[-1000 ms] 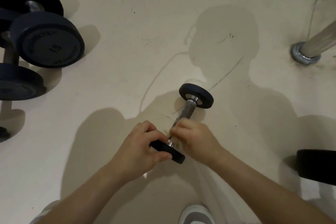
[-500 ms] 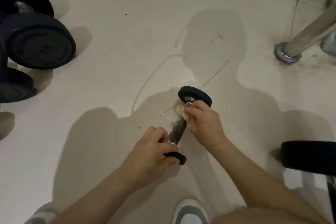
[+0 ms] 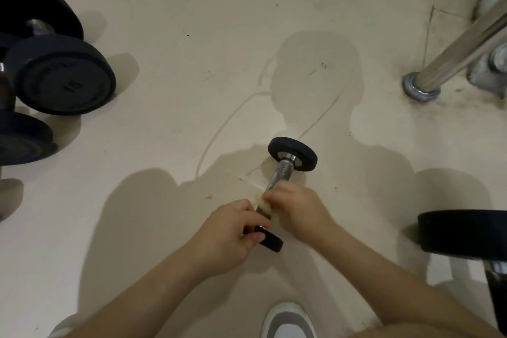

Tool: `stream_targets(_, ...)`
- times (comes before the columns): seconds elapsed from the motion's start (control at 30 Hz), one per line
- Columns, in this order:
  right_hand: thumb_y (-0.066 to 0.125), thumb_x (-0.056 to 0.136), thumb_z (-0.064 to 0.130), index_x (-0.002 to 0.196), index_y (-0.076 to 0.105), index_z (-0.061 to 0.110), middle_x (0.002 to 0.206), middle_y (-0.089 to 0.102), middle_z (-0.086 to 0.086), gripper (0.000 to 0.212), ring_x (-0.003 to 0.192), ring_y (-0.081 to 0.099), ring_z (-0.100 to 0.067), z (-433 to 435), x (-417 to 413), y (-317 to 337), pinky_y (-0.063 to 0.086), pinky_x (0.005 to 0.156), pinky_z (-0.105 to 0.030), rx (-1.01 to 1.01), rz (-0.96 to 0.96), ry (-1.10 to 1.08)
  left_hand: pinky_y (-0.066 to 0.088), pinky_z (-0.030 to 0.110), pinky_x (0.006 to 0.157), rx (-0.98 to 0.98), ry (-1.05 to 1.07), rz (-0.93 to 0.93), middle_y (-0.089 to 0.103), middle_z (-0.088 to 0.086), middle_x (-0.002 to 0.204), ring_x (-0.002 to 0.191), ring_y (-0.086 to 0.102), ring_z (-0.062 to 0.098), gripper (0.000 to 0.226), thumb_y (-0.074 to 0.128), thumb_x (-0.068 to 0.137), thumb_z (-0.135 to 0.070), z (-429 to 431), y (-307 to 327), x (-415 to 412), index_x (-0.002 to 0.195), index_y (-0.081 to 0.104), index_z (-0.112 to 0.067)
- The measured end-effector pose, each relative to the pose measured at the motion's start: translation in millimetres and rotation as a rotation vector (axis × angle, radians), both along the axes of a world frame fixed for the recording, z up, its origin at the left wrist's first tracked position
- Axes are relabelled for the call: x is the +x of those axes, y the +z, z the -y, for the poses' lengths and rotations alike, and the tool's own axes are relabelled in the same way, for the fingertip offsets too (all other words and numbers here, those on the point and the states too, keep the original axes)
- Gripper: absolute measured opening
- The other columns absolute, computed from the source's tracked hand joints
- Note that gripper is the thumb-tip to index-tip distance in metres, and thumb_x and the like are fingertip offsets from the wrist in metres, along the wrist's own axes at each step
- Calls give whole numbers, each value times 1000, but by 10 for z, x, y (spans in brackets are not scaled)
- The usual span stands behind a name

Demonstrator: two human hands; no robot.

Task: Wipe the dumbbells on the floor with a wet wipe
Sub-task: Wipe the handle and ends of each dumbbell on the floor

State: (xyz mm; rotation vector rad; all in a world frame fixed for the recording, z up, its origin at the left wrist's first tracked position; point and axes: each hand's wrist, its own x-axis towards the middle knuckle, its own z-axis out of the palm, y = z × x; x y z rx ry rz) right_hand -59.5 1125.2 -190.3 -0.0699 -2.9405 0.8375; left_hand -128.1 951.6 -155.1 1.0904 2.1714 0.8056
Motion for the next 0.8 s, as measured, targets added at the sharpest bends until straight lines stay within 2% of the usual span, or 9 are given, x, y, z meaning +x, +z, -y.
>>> stream_targets(0.07, 53, 75, 25, 81, 74, 17, 75, 64, -2, 24, 63, 64, -28, -256, -158, -39, 53, 53, -34, 39, -77, -262, 34, 7, 67, -15, 58, 45, 52, -14, 81, 75, 50, 0, 24, 74, 78, -21, -21, 6, -14, 98, 73, -35)
stream_targets(0.13, 59, 79, 22, 84, 74, 18, 75, 64, -1, 16, 65, 63, -27, -252, -144, -61, 53, 57, -34, -15, -74, -370, 36, 10, 68, -55, 102, 65, 51, -12, 84, 78, 50, 1, 23, 77, 75, -29, -22, 9, -22, 95, 71, -38)
stream_targets(0.3, 62, 81, 19, 87, 73, 16, 79, 65, -1, 13, 67, 63, -24, 53, 88, 19, 53, 58, -34, -39, 80, -41, 44, 23, 73, -103, 63, 71, 52, -11, 86, 78, 52, 5, 18, 77, 72, -38, -71, 30, 11, 89, 69, -38)
stream_targets(0.43, 60, 88, 20, 85, 74, 18, 73, 61, 0, 14, 66, 58, -19, -332, -95, -35, 50, 63, -33, -18, 13, -415, 38, 13, 69, -70, 16, 80, 54, -12, 85, 77, 52, 3, 18, 73, 79, -29, -105, 14, 48, 95, 71, -38)
stream_targets(0.47, 62, 86, 18, 88, 75, 18, 75, 63, 1, 13, 68, 59, -18, -268, -23, -22, 50, 64, -31, -62, 6, -418, 38, 13, 69, -73, 12, 80, 53, -12, 85, 77, 52, 4, 18, 74, 79, -31, -107, 12, 64, 95, 71, -38)
stream_targets(0.6, 60, 82, 18, 91, 74, 17, 81, 69, 2, 16, 72, 64, -15, -31, 334, 131, 53, 65, -28, -133, 121, -89, 43, 17, 72, -64, 7, 118, 51, -11, 87, 78, 53, 5, 19, 76, 74, -40, -158, 1, 130, 92, 71, -38)
stream_targets(0.63, 60, 83, 19, 89, 74, 17, 78, 68, 2, 16, 70, 63, -17, -146, 275, 121, 53, 64, -30, -101, 115, -114, 44, 19, 73, -64, -10, 117, 51, -11, 88, 79, 52, 5, 19, 76, 74, -41, -181, -6, 144, 93, 71, -38)
stream_targets(0.73, 63, 85, 16, 88, 75, 19, 70, 63, 1, 13, 64, 59, -18, -405, 117, 38, 48, 62, -29, -70, 3, -435, 45, 22, 76, -68, -84, 96, 51, -12, 90, 82, 51, 4, 21, 73, 78, -39, -244, -9, 188, 99, 71, -37)
stream_targets(0.8, 64, 85, 13, 93, 76, 18, 78, 67, 1, 15, 70, 62, -17, -264, 224, 18, 50, 66, -29, -111, 18, -437, 44, 19, 77, -56, -99, 104, 51, -14, 91, 84, 51, 4, 22, 72, 80, -35, -256, -15, 205, 102, 71, -37)
